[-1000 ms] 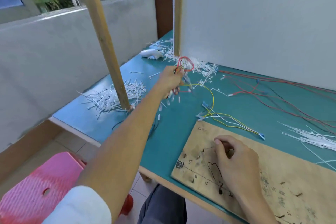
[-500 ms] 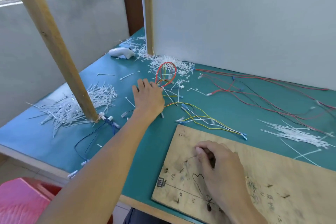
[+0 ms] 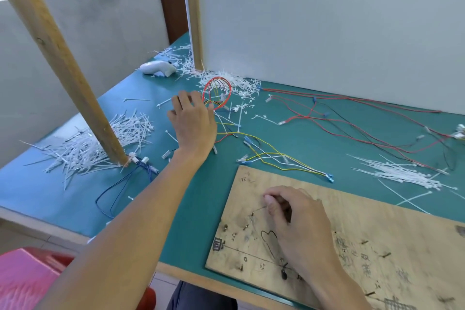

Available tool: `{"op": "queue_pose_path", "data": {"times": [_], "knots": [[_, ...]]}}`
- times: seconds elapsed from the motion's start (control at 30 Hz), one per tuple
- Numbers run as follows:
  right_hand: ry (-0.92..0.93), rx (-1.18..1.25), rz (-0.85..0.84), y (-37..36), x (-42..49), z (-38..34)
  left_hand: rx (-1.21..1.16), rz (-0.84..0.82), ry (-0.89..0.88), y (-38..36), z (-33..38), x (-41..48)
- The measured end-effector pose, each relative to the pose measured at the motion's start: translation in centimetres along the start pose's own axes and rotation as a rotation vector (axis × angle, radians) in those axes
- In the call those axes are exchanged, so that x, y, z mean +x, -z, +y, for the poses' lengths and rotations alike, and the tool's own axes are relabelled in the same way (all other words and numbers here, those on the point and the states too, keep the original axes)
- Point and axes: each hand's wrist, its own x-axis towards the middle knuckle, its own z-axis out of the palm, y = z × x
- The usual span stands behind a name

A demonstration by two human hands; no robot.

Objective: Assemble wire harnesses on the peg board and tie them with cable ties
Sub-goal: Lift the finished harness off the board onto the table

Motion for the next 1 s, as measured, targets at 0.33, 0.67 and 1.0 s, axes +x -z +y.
{"op": "queue_pose_path", "data": {"times": [0.33,0.67,1.0], "knots": [[0.006,-0.004,-0.002,-0.1,-0.1,0.2,0.023,-0.361,-0.592,0.3,1.7,-1.1],[0.008,0.022,-0.003,0.1,0.0,0.1,-0.774,-0.123,-0.106,1.0,0.9,0.8],[-0.018,0.034,-0.01,0.3,-0.1,-0.4,-0.938,-0.243,0.014,3.1,-3.1,2.7]]}}
